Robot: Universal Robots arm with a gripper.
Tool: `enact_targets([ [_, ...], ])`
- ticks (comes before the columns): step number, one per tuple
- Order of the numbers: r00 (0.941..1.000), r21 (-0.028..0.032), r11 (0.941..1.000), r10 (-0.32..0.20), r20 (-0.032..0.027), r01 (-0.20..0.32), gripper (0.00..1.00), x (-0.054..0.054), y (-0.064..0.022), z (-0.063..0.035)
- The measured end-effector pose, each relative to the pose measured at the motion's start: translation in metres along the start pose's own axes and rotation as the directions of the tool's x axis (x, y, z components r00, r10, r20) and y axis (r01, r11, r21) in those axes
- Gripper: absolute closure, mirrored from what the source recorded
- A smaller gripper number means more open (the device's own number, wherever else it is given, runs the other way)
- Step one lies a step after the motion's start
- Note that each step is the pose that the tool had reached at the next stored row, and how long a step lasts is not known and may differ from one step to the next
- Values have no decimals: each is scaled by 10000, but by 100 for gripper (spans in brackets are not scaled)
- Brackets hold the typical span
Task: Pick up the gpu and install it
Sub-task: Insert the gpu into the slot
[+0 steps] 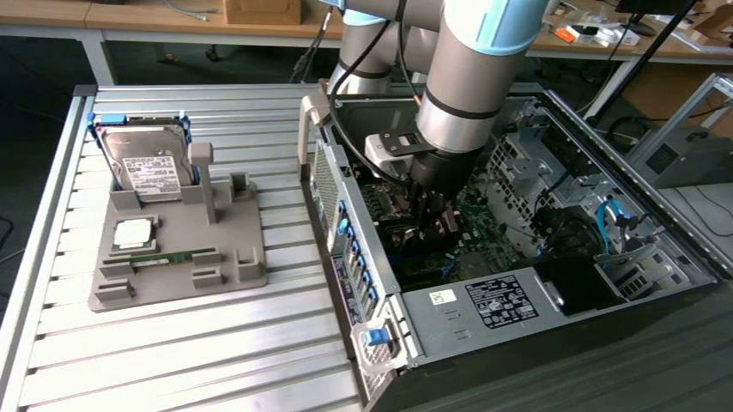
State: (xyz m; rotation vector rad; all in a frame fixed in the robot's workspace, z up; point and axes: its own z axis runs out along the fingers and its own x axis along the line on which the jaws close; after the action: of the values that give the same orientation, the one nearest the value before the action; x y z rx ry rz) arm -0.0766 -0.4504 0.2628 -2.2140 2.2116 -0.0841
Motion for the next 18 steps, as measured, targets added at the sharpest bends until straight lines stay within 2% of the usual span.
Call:
enact_targets([
  [18, 10000, 0, 10000, -2, 2, 2, 73, 0, 6, 7],
])
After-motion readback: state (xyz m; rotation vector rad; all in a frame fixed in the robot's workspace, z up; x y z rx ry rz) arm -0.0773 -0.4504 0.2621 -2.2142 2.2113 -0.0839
